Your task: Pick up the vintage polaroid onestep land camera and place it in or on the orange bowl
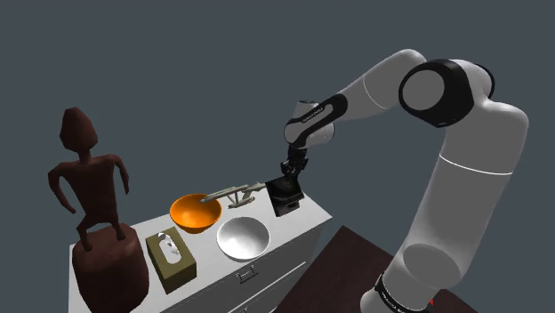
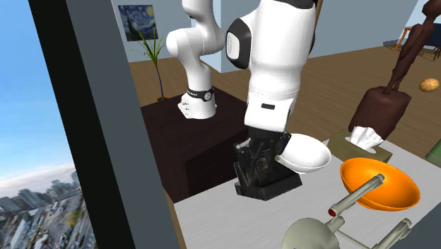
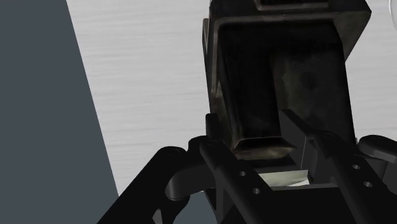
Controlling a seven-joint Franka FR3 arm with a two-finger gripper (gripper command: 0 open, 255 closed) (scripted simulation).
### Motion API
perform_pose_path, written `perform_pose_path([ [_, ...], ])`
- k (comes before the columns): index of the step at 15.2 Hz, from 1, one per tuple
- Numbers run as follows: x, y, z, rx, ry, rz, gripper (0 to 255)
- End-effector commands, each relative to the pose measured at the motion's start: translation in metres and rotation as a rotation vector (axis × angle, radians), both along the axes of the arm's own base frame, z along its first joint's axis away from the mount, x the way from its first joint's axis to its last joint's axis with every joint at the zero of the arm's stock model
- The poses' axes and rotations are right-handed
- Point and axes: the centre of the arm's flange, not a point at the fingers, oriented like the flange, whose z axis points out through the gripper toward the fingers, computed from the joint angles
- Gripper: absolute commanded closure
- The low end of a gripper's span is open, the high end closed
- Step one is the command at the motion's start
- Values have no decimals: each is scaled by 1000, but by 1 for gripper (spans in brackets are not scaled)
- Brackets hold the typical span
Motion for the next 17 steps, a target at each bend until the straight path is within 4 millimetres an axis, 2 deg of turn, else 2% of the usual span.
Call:
perform_pose_path([
  [1, 0, 0, 12, 0, -1, 0, 255],
  [7, 0, 0, 41, 0, -1, 0, 255],
  [17, 86, 99, 53, 0, -1, 0, 255],
])
